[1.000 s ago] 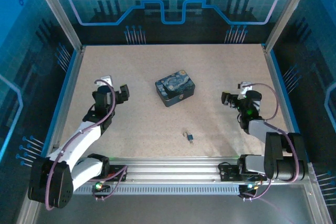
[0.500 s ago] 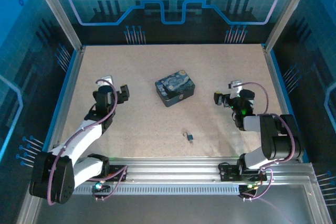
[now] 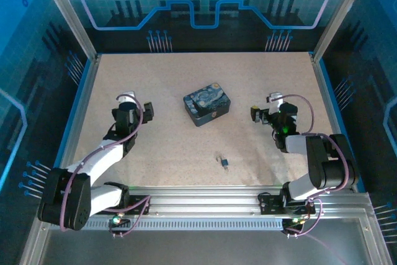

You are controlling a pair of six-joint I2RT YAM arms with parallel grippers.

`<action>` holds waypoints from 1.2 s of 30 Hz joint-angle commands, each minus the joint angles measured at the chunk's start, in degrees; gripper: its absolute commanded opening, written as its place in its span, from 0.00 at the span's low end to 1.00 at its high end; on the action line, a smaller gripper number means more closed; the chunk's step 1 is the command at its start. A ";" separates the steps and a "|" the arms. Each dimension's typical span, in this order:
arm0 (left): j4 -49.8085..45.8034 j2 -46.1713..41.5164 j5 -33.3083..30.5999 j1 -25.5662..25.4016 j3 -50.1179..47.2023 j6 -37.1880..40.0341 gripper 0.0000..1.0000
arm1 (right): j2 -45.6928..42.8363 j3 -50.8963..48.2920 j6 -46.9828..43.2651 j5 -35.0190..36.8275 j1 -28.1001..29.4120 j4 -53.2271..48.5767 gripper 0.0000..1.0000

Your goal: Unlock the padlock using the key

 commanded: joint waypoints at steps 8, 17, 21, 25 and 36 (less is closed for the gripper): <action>21.08 7.76 4.82 0.86 -5.95 5.84 0.99 | 0.20 0.69 -0.87 1.22 0.88 0.24 1.00; 33.08 12.75 9.06 1.63 -8.12 12.81 0.99 | 0.20 0.69 -0.96 1.40 0.95 0.28 1.00; 48.67 21.53 9.75 3.24 -11.90 11.96 0.99 | 0.20 0.69 -0.93 1.46 0.97 0.35 1.00; 46.07 21.89 10.38 4.73 -10.57 10.10 0.99 | 0.16 0.69 -1.00 1.55 1.01 0.28 1.00; 35.83 21.18 19.70 9.74 -5.77 6.93 0.99 | 0.20 0.76 -0.84 1.18 0.90 0.19 1.00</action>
